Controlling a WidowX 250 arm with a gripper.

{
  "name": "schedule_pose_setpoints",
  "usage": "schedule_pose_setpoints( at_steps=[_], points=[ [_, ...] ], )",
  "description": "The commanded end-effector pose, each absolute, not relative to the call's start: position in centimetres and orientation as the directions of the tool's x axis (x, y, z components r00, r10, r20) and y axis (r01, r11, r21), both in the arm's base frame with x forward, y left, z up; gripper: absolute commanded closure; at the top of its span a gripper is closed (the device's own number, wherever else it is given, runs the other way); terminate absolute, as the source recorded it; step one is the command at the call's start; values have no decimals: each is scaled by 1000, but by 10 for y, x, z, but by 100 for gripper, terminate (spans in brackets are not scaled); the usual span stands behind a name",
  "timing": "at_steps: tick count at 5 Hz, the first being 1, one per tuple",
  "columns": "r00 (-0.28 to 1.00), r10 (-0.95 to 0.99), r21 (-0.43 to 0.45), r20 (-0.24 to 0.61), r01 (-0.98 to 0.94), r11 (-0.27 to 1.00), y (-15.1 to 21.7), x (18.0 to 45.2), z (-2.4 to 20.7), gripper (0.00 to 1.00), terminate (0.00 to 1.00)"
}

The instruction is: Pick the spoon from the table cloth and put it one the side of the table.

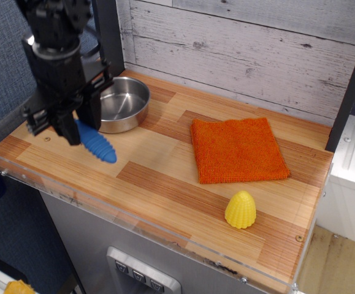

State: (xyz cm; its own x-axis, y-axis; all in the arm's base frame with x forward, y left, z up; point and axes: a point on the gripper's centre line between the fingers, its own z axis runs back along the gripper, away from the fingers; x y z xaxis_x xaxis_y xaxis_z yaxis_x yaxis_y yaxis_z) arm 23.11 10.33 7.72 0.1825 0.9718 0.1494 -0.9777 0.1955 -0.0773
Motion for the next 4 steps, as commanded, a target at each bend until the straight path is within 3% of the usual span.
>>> schedule_pose_setpoints(
  at_steps=[1,4],
  points=[
    [109,984,-72,141,-990,120,126,235,52,100,0],
    [54,993,-51,102,-997,59,140,243,16,100,0]
  ],
)
